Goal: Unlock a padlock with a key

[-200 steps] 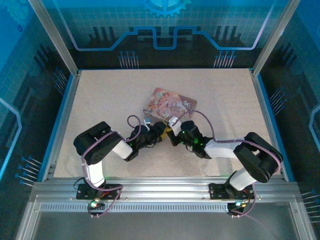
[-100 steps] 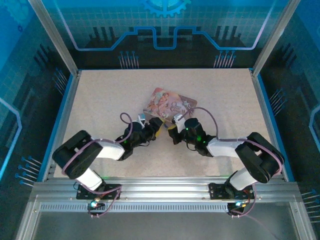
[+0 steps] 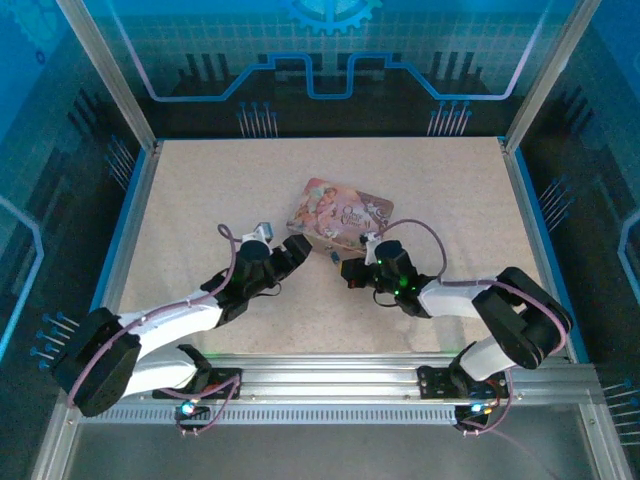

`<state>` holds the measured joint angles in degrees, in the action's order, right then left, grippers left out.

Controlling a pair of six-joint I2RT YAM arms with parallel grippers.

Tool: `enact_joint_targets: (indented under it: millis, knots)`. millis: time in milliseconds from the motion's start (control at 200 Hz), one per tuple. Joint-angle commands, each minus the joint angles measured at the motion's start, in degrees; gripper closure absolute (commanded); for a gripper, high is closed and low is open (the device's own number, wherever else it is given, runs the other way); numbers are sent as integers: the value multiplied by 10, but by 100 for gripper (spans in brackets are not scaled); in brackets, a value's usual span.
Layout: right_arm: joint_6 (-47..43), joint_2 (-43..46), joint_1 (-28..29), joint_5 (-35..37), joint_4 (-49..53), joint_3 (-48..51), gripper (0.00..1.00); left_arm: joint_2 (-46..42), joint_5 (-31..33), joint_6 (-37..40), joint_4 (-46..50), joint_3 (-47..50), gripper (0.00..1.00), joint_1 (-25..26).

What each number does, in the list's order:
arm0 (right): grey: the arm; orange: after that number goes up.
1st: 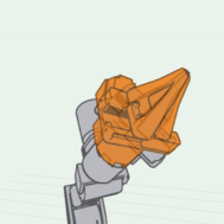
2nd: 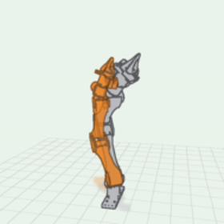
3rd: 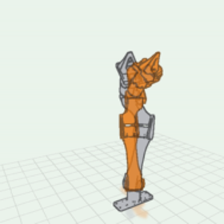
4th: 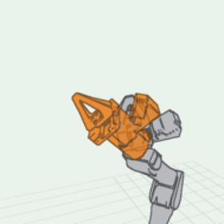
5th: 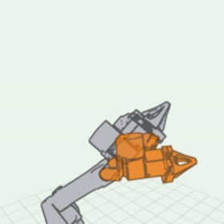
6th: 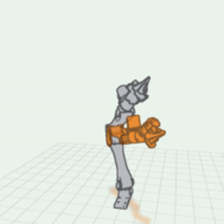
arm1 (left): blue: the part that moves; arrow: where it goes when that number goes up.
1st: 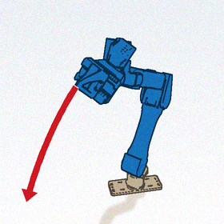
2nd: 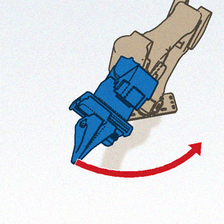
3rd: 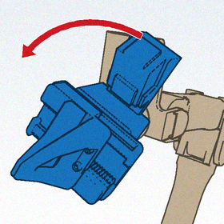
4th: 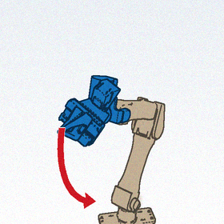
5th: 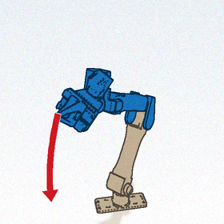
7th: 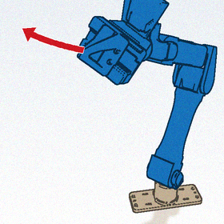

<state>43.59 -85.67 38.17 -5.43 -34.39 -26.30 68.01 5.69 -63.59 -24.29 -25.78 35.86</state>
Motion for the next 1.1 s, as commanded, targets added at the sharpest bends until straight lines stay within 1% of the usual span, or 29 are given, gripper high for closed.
enact_joint_targets:
  millis: [0,145,285,365,395,510,580,655,775,920,1005,1096]
  knots:
    - [113,-3,-3,10,-48,18,100,-26,30,52,70,-20,26,-6]
    - [159,-12,-3,21,-72,27,100,-38,30,67,90,-23,24,-12]
    - [169,-17,-4,23,-71,26,100,-42,22,94,121,-31,18,-26]
    - [169,-25,-4,17,-75,23,96,-45,17,114,155,-43,16,-37]
    - [168,-28,-5,13,-75,22,95,-46,15,123,166,-48,14,-41]
    - [166,-42,-5,5,-74,16,92,-51,4,152,202,-60,12,-55]
    - [164,-47,-5,1,-74,13,88,-51,-4,168,222,-68,10,-64]
    - [155,-49,-5,-4,-69,10,82,-51,-28,178,230,-71,9,-81]
    - [143,-43,-6,-5,-62,11,75,-49,-75,185,225,-69,8,-124]
    - [113,-16,-11,-7,-38,18,66,-42,-113,228,249,-97,8,-171]
    - [66,7,-18,-22,-15,12,59,-17,-140,265,260,-128,6,-200]
    - [35,21,-33,-46,-3,9,50,35,-186,301,258,-172,5,-228]
